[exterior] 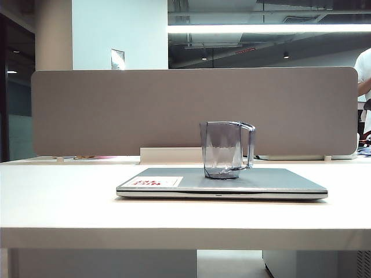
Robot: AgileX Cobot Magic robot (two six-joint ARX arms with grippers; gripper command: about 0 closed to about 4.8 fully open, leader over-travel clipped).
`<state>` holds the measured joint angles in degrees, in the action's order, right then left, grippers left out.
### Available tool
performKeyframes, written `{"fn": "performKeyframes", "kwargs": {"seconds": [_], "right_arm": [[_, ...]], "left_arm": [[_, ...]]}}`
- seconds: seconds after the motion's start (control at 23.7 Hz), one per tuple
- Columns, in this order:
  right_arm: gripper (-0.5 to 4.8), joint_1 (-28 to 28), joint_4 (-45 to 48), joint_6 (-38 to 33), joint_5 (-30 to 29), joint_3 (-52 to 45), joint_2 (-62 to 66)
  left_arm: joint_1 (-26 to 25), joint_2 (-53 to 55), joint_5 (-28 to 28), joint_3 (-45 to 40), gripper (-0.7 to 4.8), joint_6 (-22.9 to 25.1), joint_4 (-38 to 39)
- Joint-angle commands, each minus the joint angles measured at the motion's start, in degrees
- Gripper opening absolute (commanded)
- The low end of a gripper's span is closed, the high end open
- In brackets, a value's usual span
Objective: Pick up the water cup and place it on the left side of the laptop.
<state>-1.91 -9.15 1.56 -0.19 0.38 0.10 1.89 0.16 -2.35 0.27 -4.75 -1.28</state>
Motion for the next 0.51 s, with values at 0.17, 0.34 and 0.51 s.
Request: {"fn": "performKeyframes", "kwargs": {"seconds": [0.17,0.34,0.51], "right_arm": [[-0.05,-0.02,0.35,0.22,0.13,-0.26,-0.11],[-0.05,-0.02,0.35,0.20,0.13,-0.26,-0.11],[-0.05,0.00,1.05,0.13,1.46,-0.26,-0.11]], "left_arm": [[0.07,0.07,0.17,0.17,-0.05,0.00,-0.50],[0.07,0.07,0.20,0.17,-0.05,0.00,-0.52],[0.07,0.07,0.20,0.17,-0.05,-0.15,-0.57]]}}
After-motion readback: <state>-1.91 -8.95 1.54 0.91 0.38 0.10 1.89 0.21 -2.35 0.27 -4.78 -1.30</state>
